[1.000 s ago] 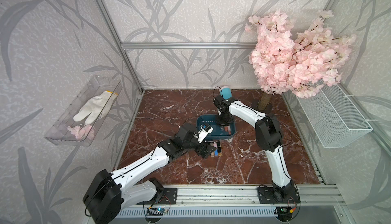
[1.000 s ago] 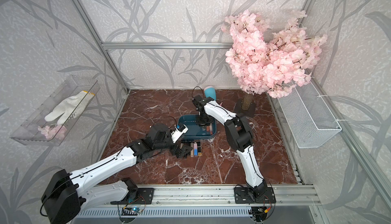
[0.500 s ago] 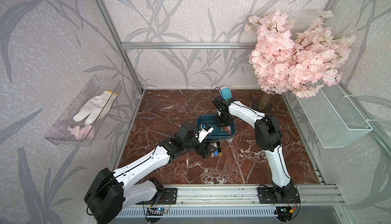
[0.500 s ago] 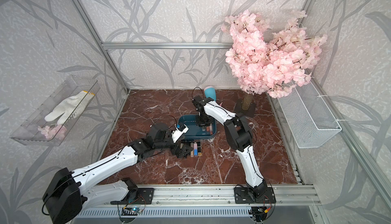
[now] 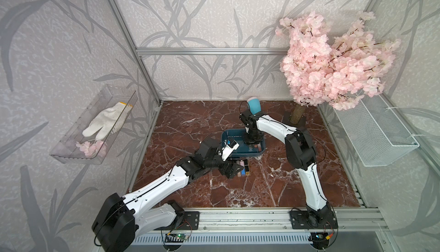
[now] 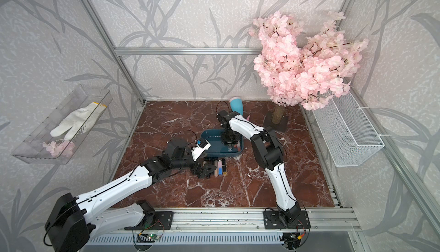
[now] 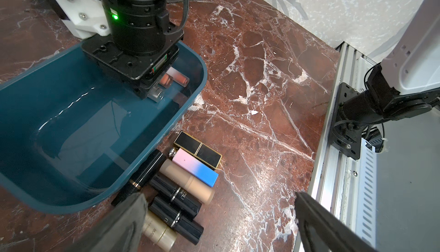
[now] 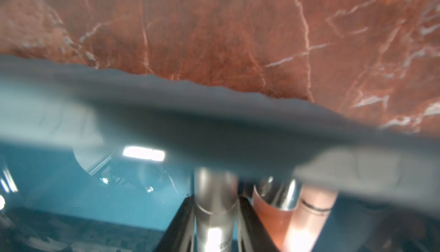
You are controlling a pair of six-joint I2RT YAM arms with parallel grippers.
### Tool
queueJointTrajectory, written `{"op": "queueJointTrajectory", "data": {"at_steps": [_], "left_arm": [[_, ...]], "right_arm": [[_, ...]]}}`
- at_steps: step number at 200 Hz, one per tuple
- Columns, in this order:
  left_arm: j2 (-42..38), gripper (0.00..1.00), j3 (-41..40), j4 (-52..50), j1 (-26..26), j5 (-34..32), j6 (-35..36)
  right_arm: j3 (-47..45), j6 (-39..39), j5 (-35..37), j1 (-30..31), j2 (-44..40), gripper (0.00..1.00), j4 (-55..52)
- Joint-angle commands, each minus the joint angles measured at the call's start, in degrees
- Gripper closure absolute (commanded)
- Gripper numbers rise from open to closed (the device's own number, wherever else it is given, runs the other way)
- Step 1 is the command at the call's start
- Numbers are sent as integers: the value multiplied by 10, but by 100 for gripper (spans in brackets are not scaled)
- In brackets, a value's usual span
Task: Put the lipstick into the storage box
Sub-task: Place the lipstick in the storage box.
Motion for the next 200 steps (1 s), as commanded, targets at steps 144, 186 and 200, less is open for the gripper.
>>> {"op": "queueJointTrajectory", "data": {"at_steps": [144, 186, 200], "left_arm": [[-82, 0, -16, -16, 6, -38, 6], [-132, 0, -38, -30, 6, -59, -7], [-148, 0, -47, -40, 5, -63, -15]], "right_arm": [[-20, 31, -17, 0, -157, 59, -35], [-93, 47, -28, 21, -242, 58, -33], [-121, 52, -30, 35, -268, 59, -34]]}}
